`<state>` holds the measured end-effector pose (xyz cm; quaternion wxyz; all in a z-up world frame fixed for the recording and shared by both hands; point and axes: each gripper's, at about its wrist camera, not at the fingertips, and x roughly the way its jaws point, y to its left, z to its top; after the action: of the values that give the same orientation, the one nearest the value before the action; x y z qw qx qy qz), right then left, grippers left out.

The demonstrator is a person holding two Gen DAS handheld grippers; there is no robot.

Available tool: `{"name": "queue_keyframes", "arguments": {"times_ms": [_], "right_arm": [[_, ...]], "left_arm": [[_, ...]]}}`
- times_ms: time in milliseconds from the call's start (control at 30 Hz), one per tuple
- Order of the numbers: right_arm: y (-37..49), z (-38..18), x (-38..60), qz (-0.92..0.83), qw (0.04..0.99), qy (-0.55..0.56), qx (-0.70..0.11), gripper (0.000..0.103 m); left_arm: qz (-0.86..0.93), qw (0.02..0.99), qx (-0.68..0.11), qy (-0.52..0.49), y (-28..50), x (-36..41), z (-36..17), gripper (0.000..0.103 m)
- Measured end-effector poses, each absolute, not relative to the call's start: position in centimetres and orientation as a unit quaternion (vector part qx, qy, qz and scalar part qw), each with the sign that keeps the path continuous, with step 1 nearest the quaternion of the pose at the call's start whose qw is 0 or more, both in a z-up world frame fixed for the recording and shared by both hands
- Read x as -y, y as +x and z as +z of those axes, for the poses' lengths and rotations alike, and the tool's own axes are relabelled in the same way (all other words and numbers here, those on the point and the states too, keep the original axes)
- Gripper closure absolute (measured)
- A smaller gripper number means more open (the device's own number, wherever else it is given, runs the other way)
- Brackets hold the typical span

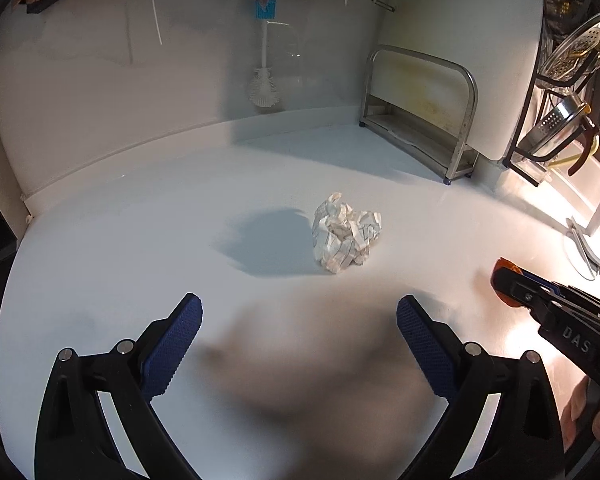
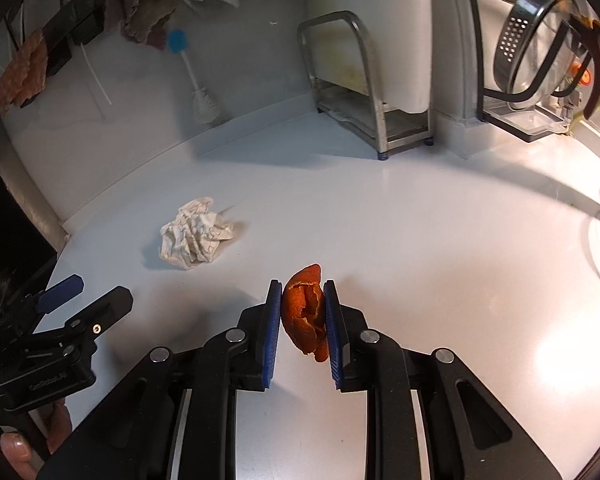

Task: Collect trash
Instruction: 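Grasp the crumpled paper with the left tool while the right tool holds the peel, then carry paper and peel over the bin and open both tools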

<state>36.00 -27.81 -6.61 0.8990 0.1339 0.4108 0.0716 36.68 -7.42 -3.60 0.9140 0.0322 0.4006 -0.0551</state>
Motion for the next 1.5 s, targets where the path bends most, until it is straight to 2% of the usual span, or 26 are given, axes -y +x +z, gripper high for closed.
{"name": "queue_keyframes", "arguments": {"times_ms": [733, 767, 833, 933, 1033, 1267, 1500], "right_arm": [[36.1, -7.1, 29.9, 0.072, 0.891, 0.178, -0.412, 0.082], [36.1, -7.1, 29.9, 0.072, 0.891, 0.177, -0.412, 0.082], [36.1, -7.1, 29.9, 0.072, 0.891, 0.176, -0.412, 0.082], [36.1, -7.2, 29.9, 0.071, 0.891, 0.173, -0.413, 0.082], [36.1, -7.3, 29.8, 0.072, 0.891, 0.171, -0.415, 0.082], [36.2, -7.3, 29.6, 0.069, 0.892, 0.163, -0.417, 0.082], [35.1, -6.7, 29.0, 0.071, 0.898, 0.154, -0.405, 0.082]], "left_arm": [[-0.010, 0.898, -0.432, 0.081, 44.7, 11.8, -6.6, 0.009], [-0.010, 0.897, -0.434, 0.081, 44.9, 11.8, -6.6, 0.011], [-0.015, 0.893, -0.442, 0.079, 45.0, 11.8, -6.9, 0.029], [-0.020, 0.891, -0.448, 0.071, 45.1, 11.6, -7.1, 0.047], [-0.024, 0.893, -0.443, 0.068, 44.8, 11.6, -7.1, 0.059], [-0.032, 0.906, -0.416, 0.066, 43.5, 11.4, -6.5, 0.062], [-0.015, 0.925, -0.368, 0.094, 38.9, 10.4, -4.8, 0.062]]}}
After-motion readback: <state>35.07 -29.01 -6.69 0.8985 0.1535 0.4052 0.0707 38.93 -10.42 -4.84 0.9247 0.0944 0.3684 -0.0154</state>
